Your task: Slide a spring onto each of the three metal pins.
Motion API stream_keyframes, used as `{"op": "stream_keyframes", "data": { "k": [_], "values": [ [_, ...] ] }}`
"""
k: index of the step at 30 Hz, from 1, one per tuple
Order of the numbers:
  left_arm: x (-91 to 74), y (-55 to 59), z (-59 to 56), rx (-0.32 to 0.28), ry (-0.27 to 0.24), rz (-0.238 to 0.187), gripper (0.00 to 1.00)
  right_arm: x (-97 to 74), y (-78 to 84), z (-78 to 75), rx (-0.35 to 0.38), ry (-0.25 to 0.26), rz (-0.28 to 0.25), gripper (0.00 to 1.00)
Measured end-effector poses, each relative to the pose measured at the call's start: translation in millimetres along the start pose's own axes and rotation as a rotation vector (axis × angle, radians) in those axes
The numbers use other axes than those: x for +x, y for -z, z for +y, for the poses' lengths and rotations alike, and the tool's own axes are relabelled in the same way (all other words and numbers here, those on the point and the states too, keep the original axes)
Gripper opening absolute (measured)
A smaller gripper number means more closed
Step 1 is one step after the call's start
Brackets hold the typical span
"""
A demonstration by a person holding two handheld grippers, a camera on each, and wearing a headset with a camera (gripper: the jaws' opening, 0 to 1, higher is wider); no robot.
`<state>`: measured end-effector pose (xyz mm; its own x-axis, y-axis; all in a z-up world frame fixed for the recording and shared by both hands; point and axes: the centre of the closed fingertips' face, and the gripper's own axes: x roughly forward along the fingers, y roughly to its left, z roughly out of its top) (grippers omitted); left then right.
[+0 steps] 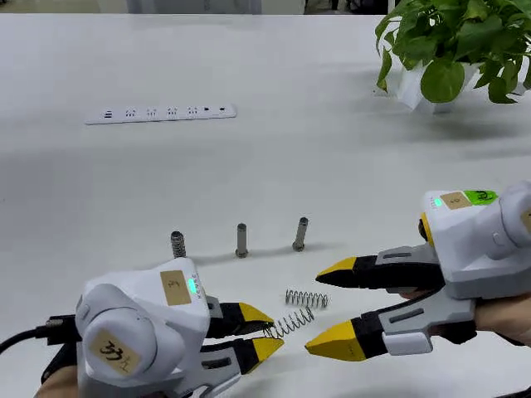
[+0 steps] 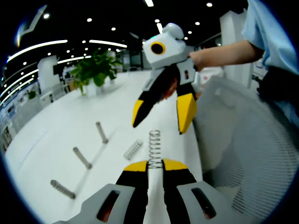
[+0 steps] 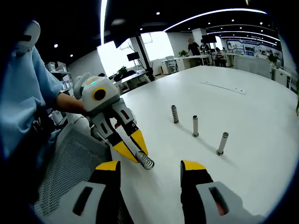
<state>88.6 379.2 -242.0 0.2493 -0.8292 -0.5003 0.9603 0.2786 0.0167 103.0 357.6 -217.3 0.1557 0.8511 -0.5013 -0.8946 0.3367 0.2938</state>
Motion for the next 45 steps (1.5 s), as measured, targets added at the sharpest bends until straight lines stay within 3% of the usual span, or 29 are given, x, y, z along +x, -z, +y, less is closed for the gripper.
{"op": "stream_keyframes", "data": {
  "k": [9,21,36,45],
  "values": [
    [-0.9,-3.5,-3.3,0.019,0.019,-0.010,0.10,-0.6,3.9,8.2,0.027,-0.064,0.035,0.31],
    [-0.3,-4.8,-8.0,0.037,0.048,-0.013,0.10,1.8,5.7,18.3,0.047,-0.119,0.059,0.18],
    [0.8,-3.7,-13.3,0.043,0.066,-0.010,0.10,1.7,11.4,18.1,0.033,-0.124,0.085,0.12],
    [6.1,-2.0,-14.6,0.020,0.067,0.016,0.10,1.1,9.9,19.8,-0.045,-0.089,0.119,0.12]
  ]
}}
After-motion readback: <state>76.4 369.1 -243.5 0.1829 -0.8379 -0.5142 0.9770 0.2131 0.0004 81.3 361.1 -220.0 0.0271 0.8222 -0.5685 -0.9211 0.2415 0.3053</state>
